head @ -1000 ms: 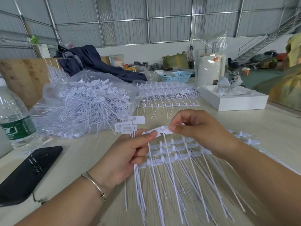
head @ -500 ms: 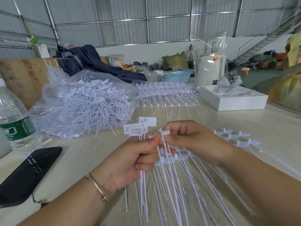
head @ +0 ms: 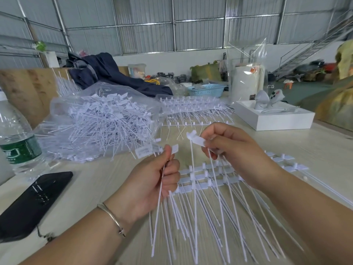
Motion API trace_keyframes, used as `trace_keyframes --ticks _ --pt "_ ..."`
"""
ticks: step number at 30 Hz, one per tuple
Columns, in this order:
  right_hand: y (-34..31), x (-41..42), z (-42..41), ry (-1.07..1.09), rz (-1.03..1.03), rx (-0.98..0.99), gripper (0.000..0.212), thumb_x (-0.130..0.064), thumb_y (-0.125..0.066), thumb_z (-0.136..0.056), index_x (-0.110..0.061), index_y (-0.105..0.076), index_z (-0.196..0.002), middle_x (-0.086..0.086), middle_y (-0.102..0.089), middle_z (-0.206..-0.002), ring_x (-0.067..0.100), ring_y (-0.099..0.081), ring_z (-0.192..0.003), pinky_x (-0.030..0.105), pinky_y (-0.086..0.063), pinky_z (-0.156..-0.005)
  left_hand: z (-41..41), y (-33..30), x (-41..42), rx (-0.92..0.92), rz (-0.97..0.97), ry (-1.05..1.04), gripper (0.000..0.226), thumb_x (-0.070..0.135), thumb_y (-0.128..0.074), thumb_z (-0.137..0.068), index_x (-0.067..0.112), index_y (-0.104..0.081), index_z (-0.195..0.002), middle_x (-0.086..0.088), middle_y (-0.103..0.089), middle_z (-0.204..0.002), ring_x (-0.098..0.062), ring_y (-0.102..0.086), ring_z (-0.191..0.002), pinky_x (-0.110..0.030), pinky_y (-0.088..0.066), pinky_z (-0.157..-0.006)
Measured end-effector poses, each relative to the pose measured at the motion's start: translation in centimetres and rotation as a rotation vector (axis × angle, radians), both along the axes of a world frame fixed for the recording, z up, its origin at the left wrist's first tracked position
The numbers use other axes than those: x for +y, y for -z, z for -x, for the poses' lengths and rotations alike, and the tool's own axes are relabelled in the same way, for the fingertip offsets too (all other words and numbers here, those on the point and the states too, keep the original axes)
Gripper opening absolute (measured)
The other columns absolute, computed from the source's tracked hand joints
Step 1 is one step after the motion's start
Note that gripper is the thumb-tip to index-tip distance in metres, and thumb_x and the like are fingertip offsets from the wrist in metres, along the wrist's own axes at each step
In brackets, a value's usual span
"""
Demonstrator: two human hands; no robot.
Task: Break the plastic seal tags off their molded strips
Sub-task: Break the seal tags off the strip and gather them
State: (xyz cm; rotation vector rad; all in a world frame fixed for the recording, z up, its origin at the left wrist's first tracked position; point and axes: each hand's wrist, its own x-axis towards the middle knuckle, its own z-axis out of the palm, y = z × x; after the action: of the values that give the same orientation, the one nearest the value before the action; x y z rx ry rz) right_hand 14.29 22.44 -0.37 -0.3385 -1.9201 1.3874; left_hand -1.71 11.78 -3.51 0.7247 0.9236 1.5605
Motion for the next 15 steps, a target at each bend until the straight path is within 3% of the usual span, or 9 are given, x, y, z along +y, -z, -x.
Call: trace_keyframes --ticks 4,6,9,11,15 --pt "-0.1 -0.4 -0.1 0.037 -0.073 0.016 0.008 0.002 -0.059 -0.083 -0.005 -0.060 -0.088 0.011 -0.054 -0.067 0.009 -0.049 -0.057 0.014 -0.040 -0.058 -0.1 -0.1 -0.2 0.055 -0.021 0.005 0.029 0.029 -0.061 -0.085 0.019 -0.038 -0.071 0.005 -0.024 -0.060 -0.003 -0.021 -0.041 -0.014 -0.019 -0.034" --pt "-0.4 -0.6 -0.2 0.020 -0.124 0.049 0.012 0.007 -0.058 -0.086 -0.005 -0.059 -0.089 0.012 -0.055 -0.069 0.011 -0.050 -0.062 0.018 -0.041 -0.063 0.0 0.0 -0.2 0.116 -0.035 -0.017 0.031 0.013 -0.069 -0.083 0.018 -0.040 -0.073 0.006 -0.023 -0.059 -0.003 -0.019 -0.043 -0.014 -0.017 -0.036" --pt "-0.9 -1.1 -0.4 -0.010 -0.196 0.099 0.009 -0.002 -0.063 -0.083 -0.006 -0.061 -0.091 0.019 -0.054 -0.075 0.020 -0.050 -0.071 0.027 -0.039 -0.067 0.1 0.0 0.0 0.148 -0.019 -0.101 0.040 -0.010 -0.054 -0.087 0.019 -0.033 -0.067 0.006 -0.024 -0.053 -0.003 -0.020 -0.039 -0.014 -0.017 -0.034" --pt "-1.1 -1.2 -0.6 0.031 -0.329 0.078 0.008 -0.004 -0.064 -0.087 -0.008 -0.063 -0.094 0.010 -0.054 -0.077 0.020 -0.050 -0.073 0.029 -0.039 -0.068 0.2 -0.2 0.0 0.115 0.001 -0.106 0.040 -0.003 -0.054 -0.087 0.021 -0.031 -0.065 0.007 -0.021 -0.053 -0.003 -0.018 -0.037 -0.014 -0.015 -0.032" --pt "-0.6 -1.2 -0.6 0.110 -0.645 -0.077 0.007 -0.015 -0.058 -0.092 -0.011 -0.064 -0.095 0.000 -0.058 -0.076 0.013 -0.055 -0.073 0.027 -0.046 -0.070 -0.1 -0.1 -0.2 0.151 0.064 -0.058 0.032 0.035 -0.057 -0.086 0.020 -0.043 -0.062 0.005 -0.029 -0.057 -0.002 -0.019 -0.038 -0.013 -0.017 -0.029"
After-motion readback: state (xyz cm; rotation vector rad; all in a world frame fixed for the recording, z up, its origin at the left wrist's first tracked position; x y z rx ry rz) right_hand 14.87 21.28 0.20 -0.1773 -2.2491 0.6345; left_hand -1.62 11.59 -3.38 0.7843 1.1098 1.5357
